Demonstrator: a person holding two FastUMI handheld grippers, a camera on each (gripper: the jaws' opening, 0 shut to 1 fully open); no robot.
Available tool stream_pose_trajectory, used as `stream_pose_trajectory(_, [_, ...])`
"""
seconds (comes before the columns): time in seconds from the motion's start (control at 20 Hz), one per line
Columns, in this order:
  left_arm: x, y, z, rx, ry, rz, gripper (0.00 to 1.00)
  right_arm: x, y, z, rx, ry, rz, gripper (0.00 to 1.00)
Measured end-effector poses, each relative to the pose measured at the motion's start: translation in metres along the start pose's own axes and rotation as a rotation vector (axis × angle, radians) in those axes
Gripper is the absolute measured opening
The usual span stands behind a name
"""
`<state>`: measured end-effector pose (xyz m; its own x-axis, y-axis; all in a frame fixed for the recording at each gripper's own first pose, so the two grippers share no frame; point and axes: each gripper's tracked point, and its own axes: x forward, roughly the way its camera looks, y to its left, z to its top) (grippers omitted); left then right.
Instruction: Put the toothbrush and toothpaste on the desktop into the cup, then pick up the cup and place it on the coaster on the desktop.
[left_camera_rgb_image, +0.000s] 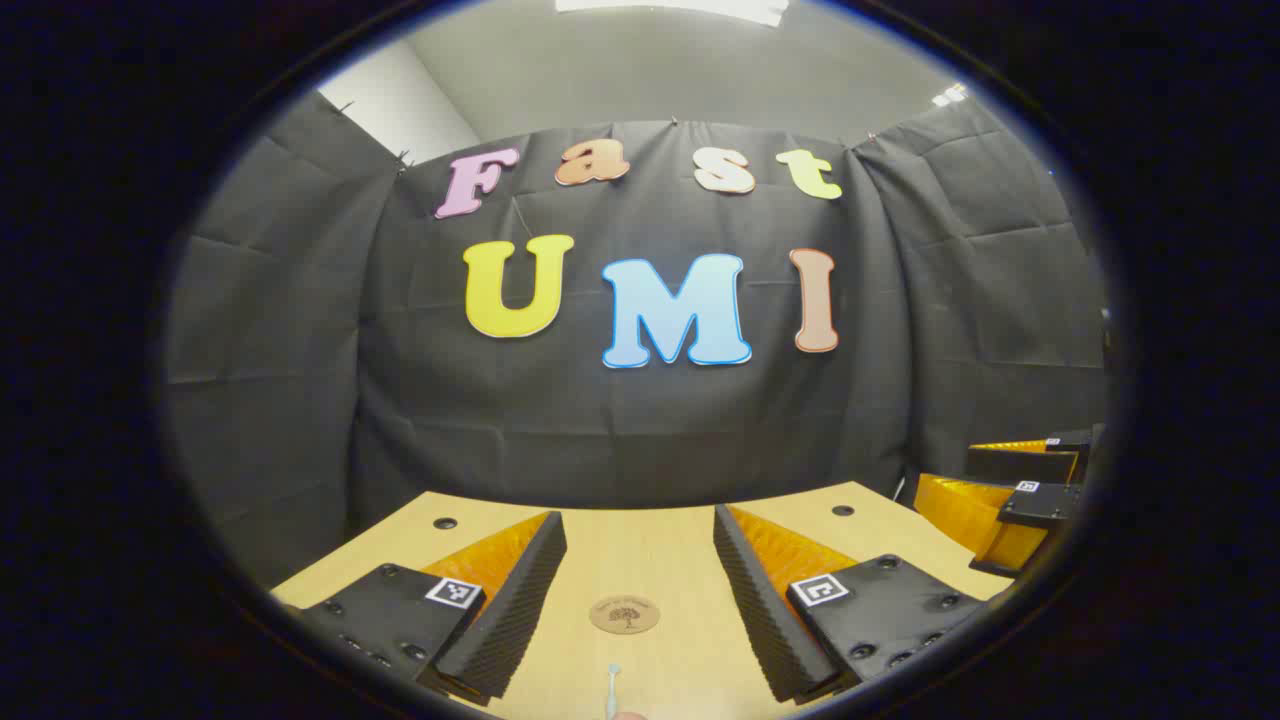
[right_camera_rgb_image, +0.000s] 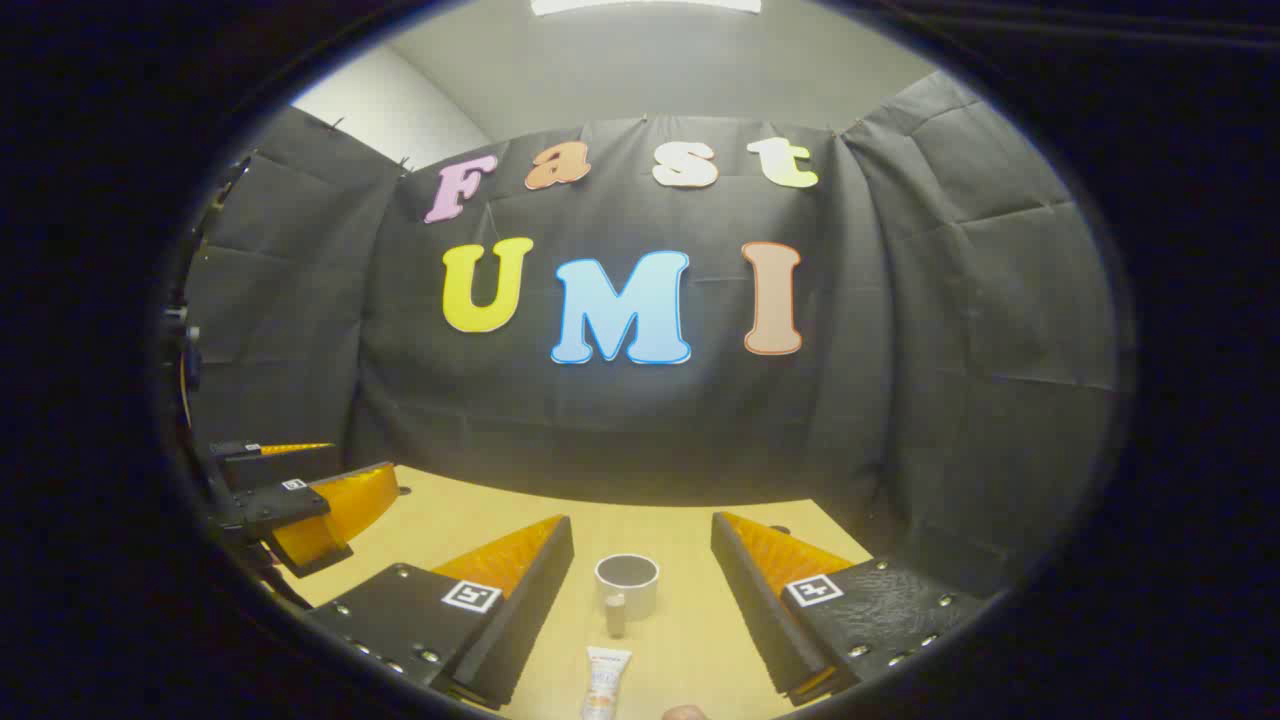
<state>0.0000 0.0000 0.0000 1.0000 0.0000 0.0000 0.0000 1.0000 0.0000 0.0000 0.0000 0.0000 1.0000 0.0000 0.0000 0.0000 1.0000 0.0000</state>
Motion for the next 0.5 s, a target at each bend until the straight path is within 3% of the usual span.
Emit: stream_pose_trajectory(0.5, [0.008,-0.016,0.005,0.007,-0.010,-0.047,0.96,0.005,0.004,-0.012,-0.013,0.065,0.014,0.88])
